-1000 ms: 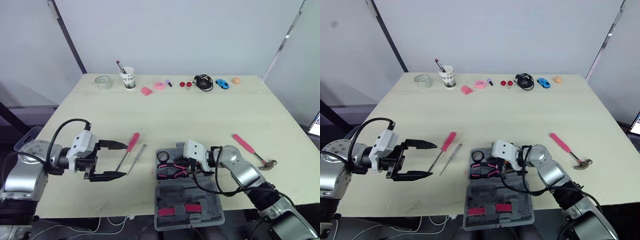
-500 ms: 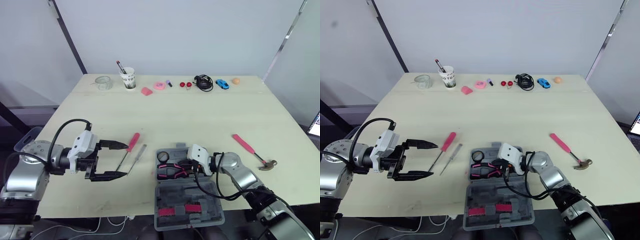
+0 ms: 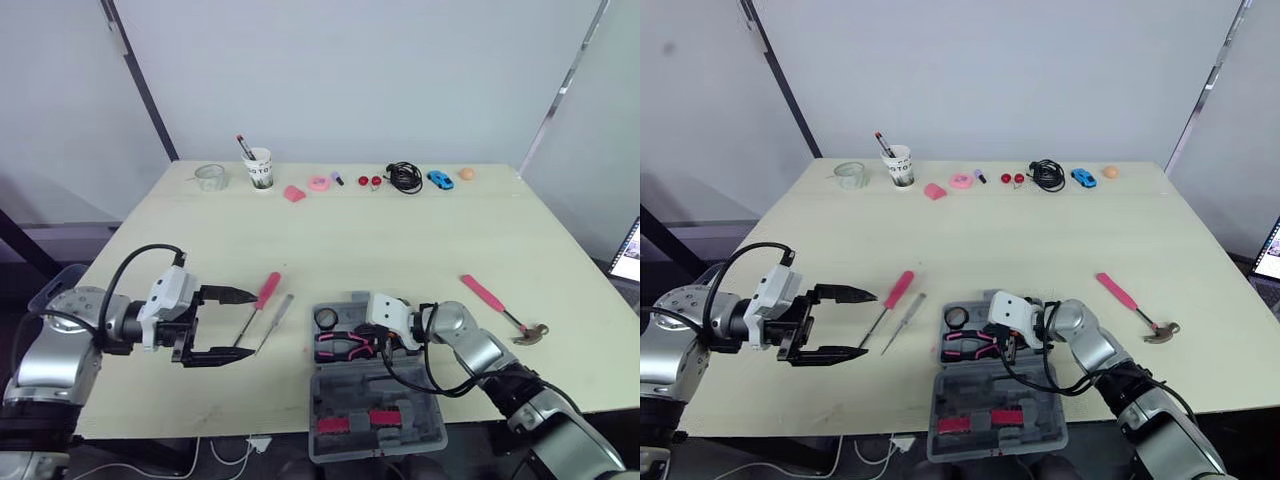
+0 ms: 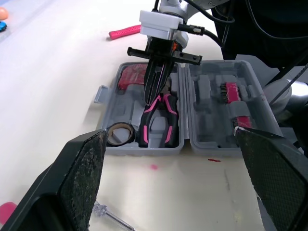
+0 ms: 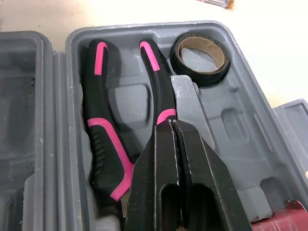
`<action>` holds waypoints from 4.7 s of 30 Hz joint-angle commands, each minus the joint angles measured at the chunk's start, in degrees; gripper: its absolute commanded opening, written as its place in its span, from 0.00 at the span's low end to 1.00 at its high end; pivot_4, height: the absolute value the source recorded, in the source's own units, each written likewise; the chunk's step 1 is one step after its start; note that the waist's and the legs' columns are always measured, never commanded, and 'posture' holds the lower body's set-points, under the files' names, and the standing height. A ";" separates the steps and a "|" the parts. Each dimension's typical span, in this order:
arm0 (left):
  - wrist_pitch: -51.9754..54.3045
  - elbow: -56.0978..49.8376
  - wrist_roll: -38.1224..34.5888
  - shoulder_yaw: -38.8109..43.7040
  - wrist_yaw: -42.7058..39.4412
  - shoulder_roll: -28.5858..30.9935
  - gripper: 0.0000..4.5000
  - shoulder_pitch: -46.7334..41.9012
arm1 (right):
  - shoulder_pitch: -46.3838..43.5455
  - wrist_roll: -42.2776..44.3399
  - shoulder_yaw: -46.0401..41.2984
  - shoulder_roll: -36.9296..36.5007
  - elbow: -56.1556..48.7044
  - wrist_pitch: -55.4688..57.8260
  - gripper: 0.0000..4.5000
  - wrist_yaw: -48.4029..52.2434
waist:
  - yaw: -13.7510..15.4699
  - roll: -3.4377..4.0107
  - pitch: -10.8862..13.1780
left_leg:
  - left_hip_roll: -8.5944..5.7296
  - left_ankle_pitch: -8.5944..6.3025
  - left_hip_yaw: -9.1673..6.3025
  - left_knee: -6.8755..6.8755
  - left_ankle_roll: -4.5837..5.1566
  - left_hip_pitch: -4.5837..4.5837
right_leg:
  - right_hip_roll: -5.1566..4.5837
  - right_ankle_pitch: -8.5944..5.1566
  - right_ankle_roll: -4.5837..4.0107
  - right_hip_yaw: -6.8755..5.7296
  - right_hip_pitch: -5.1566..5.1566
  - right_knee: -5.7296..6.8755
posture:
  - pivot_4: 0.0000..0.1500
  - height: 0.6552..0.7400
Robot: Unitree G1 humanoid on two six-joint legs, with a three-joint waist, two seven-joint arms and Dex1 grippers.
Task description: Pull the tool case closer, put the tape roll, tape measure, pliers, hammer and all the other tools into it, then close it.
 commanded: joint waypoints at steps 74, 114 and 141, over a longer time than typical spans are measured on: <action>-0.53 -7.72 9.79 0.29 19.50 -8.45 1.00 19.89 | 42.38 24.79 -37.04 -21.07 -33.27 2.29 0.98 2.83 | 0.35 -0.26 1.19 | -0.06 -0.07 0.09 -1.06 0.08 -0.40 | -0.81 0.01 0.06 -0.44 -0.54 -0.92 | 1.00 1.00; 0.55 13.76 19.18 -20.74 10.58 -14.74 0.02 -4.50 | 20.31 8.51 -14.05 -17.24 -15.69 -3.77 0.00 8.27 | 0.33 -0.25 1.21 | -0.11 -0.05 0.15 -0.17 0.09 -0.50 | -0.47 0.01 0.06 -0.48 -0.40 -0.20 | 1.00 1.00; 2.94 13.95 20.67 -20.69 14.32 -21.26 0.02 -7.26 | 18.58 7.11 -13.99 -15.42 -13.04 -5.01 0.00 7.93 | 0.74 -0.26 1.18 | -0.14 -0.05 0.11 -0.04 0.09 -0.44 | -0.48 0.02 0.06 -0.45 -0.36 -0.03 | 1.00 1.00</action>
